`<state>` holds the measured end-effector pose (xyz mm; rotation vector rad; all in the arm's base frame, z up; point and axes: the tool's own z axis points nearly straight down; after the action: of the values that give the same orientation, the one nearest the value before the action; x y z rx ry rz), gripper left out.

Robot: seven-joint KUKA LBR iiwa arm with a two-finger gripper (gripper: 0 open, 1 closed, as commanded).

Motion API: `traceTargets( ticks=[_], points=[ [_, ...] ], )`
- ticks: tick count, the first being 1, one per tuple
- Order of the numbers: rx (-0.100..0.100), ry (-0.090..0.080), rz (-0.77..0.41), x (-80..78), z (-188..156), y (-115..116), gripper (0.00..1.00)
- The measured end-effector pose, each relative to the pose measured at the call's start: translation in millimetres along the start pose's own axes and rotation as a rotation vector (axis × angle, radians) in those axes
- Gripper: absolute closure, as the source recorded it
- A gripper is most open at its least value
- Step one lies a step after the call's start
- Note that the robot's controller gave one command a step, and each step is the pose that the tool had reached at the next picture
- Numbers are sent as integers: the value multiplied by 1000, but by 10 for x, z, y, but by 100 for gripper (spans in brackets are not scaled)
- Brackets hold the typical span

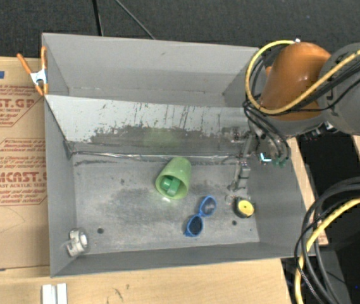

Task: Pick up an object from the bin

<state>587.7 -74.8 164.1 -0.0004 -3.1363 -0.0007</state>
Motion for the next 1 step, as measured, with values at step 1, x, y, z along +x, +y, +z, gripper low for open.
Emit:
traceTargets(
  ticks=[1],
  points=[
    [-1, -2, -278, 308, 965, 599, 0]
  ],
)
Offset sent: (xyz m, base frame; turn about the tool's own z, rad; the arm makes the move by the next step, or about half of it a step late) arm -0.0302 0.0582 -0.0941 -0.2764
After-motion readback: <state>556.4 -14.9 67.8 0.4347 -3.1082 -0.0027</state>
